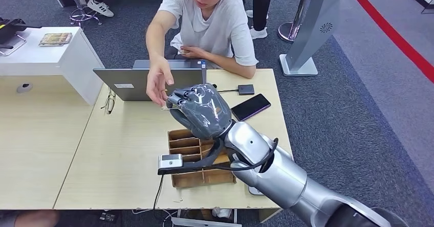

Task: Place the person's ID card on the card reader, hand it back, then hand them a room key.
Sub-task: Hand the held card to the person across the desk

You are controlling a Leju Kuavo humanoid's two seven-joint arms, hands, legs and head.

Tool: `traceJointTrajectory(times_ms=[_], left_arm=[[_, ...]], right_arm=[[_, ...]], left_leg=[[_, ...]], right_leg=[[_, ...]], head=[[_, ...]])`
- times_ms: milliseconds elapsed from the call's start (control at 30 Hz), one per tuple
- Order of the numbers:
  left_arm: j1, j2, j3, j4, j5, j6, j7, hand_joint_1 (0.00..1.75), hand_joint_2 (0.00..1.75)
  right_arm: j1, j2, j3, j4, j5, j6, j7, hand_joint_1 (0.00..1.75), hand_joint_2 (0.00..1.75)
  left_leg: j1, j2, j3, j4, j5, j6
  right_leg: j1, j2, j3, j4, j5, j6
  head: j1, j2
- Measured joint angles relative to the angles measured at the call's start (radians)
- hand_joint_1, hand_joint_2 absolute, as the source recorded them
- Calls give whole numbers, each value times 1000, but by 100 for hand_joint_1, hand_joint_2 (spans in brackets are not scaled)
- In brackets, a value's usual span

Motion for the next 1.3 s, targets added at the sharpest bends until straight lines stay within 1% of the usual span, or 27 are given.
traceJointTrajectory(times_ms=[567, 600, 633, 667, 733, 767, 800, 900, 1100, 1200, 1300], left_arm=[[1, 34, -17, -66, -21, 27, 23, 0, 0], [1, 36, -18, -68, -22, 28, 23, 0, 0], [1, 38, -19, -71, -23, 28, 23, 0, 0], [1, 39, -20, -75, -25, 29, 23, 0, 0], [1, 42, -22, -80, -29, 29, 23, 0, 0], [2, 44, -23, -83, -31, 29, 22, 0, 0], [2, 46, -23, -86, -34, 29, 21, 0, 0], [3, 52, -29, -95, -42, 27, 17, 0, 0], [3, 100, -49, -114, -64, -33, 6, 0, 0], [4, 114, -54, -119, -64, -44, -3, 0, 0], [5, 121, -56, -120, -62, -44, -6, 0, 0]], right_arm=[[-39, 69, 13, 100, -4, 24, 24, 175, 175], [-39, 71, 13, 103, -4, 25, 24, 171, 175], [-40, 74, 14, 107, -4, 27, 24, 153, 175], [-40, 76, 15, 110, -4, 28, 24, 119, 175], [-41, 80, 17, 114, -5, 29, 24, 34, 175], [-41, 81, 18, 115, -7, 29, 24, 10, 175], [-41, 82, 19, 115, -9, 29, 24, 0, 175], [-41, 82, 24, 115, -17, 29, 24, 0, 175], [-44, 90, 28, 112, -31, 18, 19, 0, 175], [-44, 91, 28, 99, -64, 4, 3, 0, 175], [-42, 91, 28, 81, -98, -2, -15, 0, 44]], left_leg=[[0, 0, 0, 0, 0, 0], [0, 0, 0, 0, 0, 0], [0, 0, 0, 0, 0, 0], [0, 0, 0, 0, 0, 0], [0, 0, 0, 0, 0, 0], [0, 0, 0, 0, 0, 0], [0, 0, 0, 0, 0, 0], [0, 0, 0, 0, 0, 0], [1, 0, 0, 0, 0, 0], [2, 0, 0, 0, 0, 0], [2, 0, 0, 0, 0, 0]], right_leg=[[0, 0, 0, 0, 0, 0], [0, 0, 0, 0, 0, 0], [0, 0, 0, 0, 0, 0], [0, 0, 0, 0, 0, 0], [0, 0, 0, 0, 0, 0], [0, 0, 0, 0, 0, 0], [0, 0, 0, 0, 0, 0], [0, 0, 0, 0, 0, 0], [1, 0, 0, 0, 0, 0], [2, 0, 0, 0, 0, 0], [2, 0, 0, 0, 0, 0]], head=[[0, 0], [0, 0], [0, 0], [0, 0], [0, 0], [0, 0], [0, 0], [0, 0], [0, 0], [0, 0], [0, 0]])
